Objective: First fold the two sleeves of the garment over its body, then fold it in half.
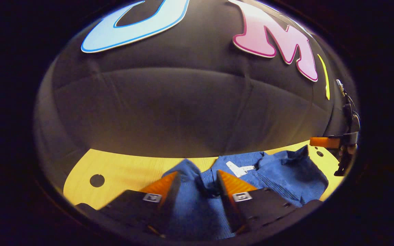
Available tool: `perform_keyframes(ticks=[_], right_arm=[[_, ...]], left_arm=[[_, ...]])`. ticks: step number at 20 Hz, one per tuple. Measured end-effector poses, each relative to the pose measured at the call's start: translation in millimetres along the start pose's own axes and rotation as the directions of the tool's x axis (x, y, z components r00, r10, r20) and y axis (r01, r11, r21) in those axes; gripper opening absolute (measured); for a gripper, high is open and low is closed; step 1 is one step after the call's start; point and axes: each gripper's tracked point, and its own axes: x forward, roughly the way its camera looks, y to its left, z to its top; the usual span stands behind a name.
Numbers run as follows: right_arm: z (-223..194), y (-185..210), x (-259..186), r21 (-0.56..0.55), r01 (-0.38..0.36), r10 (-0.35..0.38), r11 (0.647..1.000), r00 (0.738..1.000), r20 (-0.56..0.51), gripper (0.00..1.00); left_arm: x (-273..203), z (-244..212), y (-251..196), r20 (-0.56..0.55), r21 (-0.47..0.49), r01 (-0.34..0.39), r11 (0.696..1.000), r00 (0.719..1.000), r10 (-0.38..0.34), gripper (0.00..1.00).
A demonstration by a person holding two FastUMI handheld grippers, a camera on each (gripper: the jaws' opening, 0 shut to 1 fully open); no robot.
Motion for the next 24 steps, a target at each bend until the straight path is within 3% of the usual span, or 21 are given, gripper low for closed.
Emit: perform_keyframes(ticks=[2,3,4,6,7,11,14,18,22,24], right_arm=[[-4,-1,1,-0.023,0.002,-0.003,1.000,1.000,-0.006,0.97],[-2,0,-6,-0.038,0.007,-0.007,0.999,1.000,-0.003,0.91],[4,2,-15,-0.046,0.006,-0.006,0.999,1.000,0.018,0.98],[24,9,-36,-0.062,0.006,-0.001,0.998,0.997,0.083,0.94],[31,9,-48,-0.074,0.009,-0.001,0.997,0.994,0.108,0.98],[53,14,-104,-0.094,0.037,-0.017,0.995,0.979,0.202,0.98],[63,17,-164,-0.097,0.063,-0.036,0.993,0.965,0.259,0.98],[69,35,-257,-0.097,0.060,-0.021,0.993,0.932,0.363,0.97],[78,56,-355,-0.074,0.028,0.008,0.997,0.893,0.450,0.96],[70,62,-390,-0.080,0.033,0.006,0.996,0.893,0.451,0.96]], left_arm=[[-8,-10,6,-0.038,-0.008,-0.051,0.999,0.998,0.051,0.83],[-13,-12,4,-0.049,-0.025,-0.058,0.998,0.997,0.057,0.84],[-20,-8,2,-0.037,-0.037,-0.061,0.997,0.998,0.060,0.84],[-39,2,-5,0.005,-0.034,-0.062,0.998,0.998,0.062,0.84],[-49,11,-8,0.030,-0.017,-0.063,0.998,0.998,0.063,0.84],[-107,36,-34,0.108,0.008,-0.018,1.000,0.994,0.017,0.84],[-163,46,-35,0.203,0.009,-0.082,0.997,0.976,0.078,0.84],[-248,34,-43,0.294,0.051,-0.112,0.992,0.951,0.092,0.83],[-343,20,-71,0.375,-0.045,-0.002,0.999,0.927,0.018,0.82],[-388,17,-71,0.404,-0.051,-0.009,0.999,0.914,0.029,0.81]])
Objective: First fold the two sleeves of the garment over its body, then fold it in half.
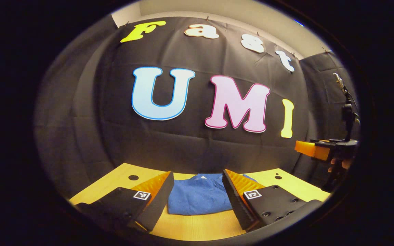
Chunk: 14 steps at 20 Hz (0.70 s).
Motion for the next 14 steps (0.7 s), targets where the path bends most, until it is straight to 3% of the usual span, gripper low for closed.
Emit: perform_keyframes(ticks=[4,7,10,14], right_arm=[[16,20,-60,0.075,-0.049,0.051,0.996,0.998,-0.030,0.96],[13,36,-99,0.120,-0.119,0.130,0.986,0.988,-0.085,0.96],[18,39,-150,0.076,-0.185,0.191,0.980,0.978,-0.083,0.96],[6,36,-214,0.021,-0.221,0.222,0.975,0.971,-0.087,0.96]], left_arm=[[-89,21,0,0.005,0.078,-0.034,0.996,0.999,0.034,0.81],[-162,33,-8,0.002,0.076,-0.052,0.996,0.999,0.052,0.81],[-224,44,-22,0.030,0.073,-0.078,0.994,0.997,0.076,0.81],[-264,48,-39,0.057,0.125,-0.089,0.988,0.995,0.082,0.81]])
